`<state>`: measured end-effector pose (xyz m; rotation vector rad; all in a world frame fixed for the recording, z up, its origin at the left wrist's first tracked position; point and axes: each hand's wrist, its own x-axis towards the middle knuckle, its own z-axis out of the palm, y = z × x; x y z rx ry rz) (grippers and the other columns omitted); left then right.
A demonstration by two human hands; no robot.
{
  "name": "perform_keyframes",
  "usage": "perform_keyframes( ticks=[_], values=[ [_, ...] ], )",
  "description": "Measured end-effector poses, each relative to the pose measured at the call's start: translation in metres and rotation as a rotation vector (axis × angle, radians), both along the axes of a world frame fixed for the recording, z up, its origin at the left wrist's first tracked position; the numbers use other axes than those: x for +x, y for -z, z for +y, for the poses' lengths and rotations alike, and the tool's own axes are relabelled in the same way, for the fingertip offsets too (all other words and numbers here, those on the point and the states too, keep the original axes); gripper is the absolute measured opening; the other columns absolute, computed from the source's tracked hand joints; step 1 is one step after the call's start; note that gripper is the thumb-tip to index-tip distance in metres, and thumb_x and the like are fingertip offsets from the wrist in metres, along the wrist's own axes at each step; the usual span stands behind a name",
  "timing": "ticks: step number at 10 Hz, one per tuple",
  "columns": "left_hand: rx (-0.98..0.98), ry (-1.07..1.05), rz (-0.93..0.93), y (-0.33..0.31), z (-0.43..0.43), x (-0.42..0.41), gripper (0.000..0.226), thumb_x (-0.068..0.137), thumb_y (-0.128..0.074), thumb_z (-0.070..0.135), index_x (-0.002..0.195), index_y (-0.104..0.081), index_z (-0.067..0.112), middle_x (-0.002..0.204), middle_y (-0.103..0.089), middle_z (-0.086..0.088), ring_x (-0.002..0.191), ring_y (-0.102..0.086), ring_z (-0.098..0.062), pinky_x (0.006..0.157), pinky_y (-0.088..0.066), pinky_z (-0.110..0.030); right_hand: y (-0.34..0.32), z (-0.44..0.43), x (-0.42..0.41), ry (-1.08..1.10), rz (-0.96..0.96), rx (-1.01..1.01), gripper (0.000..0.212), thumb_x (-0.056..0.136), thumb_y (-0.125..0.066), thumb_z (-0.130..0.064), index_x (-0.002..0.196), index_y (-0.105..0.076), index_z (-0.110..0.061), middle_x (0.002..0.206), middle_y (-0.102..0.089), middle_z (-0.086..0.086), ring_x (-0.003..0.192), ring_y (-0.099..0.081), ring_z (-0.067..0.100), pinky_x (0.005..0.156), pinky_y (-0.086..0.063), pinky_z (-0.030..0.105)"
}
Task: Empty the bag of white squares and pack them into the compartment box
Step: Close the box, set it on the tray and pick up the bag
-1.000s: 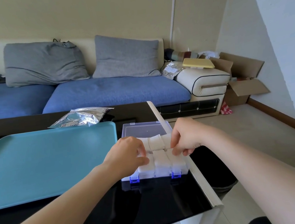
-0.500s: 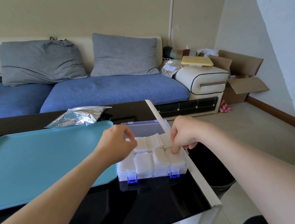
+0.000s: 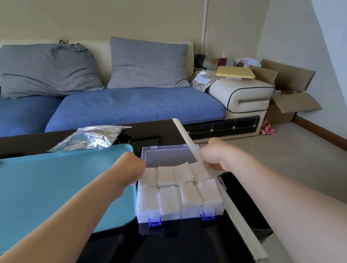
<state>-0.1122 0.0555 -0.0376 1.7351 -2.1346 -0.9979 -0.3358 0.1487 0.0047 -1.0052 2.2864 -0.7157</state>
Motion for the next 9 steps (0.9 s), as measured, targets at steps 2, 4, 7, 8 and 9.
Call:
perform_keyframes(
  ticks=[2, 4, 7, 8, 9],
  values=[
    [0.063, -0.062, 0.309, -0.004, 0.008, 0.004, 0.015, 0.081, -0.044, 0.001, 0.083, -0.051, 0.014, 0.082, -0.044, -0.011, 0.079, -0.037, -0.026, 0.063, -0.037, -0.041, 0.004, -0.013, -0.013, 0.072, -0.018, -0.025, 0.015, 0.092, -0.06, 0.001, 0.105, -0.056, -0.006, 0.088, -0.058, 0.013, 0.067, -0.047, 0.021, 0.053, -0.036, 0.03],
    [0.059, -0.126, 0.491, -0.024, 0.018, 0.003, 0.046, 0.093, -0.051, 0.017, 0.14, -0.047, 0.019, 0.109, -0.06, -0.005, 0.091, -0.056, -0.024, 0.087, -0.049, -0.04, -0.001, -0.007, -0.009, 0.105, -0.192, -0.241, 0.025, 0.095, -0.052, -0.002, 0.093, -0.07, -0.02, 0.093, -0.067, 0.009, 0.076, -0.056, 0.025, 0.069, -0.045, 0.028],
    [-0.423, -0.16, 0.792, -0.062, 0.052, 0.016, 0.04, 0.1, -0.038, 0.051, 0.108, -0.067, 0.026, 0.105, -0.072, 0.011, 0.104, -0.062, -0.014, 0.091, -0.045, -0.036, -0.046, 0.029, 0.021, 0.084, -0.22, -0.625, 0.051, 0.099, -0.044, -0.043, 0.085, -0.076, -0.005, 0.074, -0.079, 0.003, 0.085, -0.07, 0.019, 0.077, -0.047, 0.036],
    [-0.424, 0.012, 0.641, -0.065, 0.064, 0.023, 0.046, 0.091, -0.044, 0.052, 0.081, -0.075, 0.02, 0.079, -0.076, 0.001, 0.088, -0.07, -0.022, 0.086, -0.055, -0.044, -0.045, 0.047, 0.027, -0.178, 0.067, -0.505, 0.04, 0.093, -0.059, -0.035, 0.067, -0.077, -0.011, 0.066, -0.075, -0.003, 0.07, -0.071, 0.01, 0.074, -0.055, 0.032],
    [-0.42, 0.424, 0.189, -0.055, 0.076, 0.032, 0.054, 0.075, -0.053, 0.077, 0.098, -0.073, 0.033, 0.106, -0.071, 0.014, 0.104, -0.063, -0.013, 0.097, -0.051, -0.042, -0.035, 0.056, 0.025, -0.439, 0.23, -0.293, 0.032, 0.089, -0.066, -0.044, 0.069, -0.078, -0.022, 0.07, -0.075, -0.006, 0.072, -0.071, 0.008, 0.077, -0.059, 0.037]
  ],
)
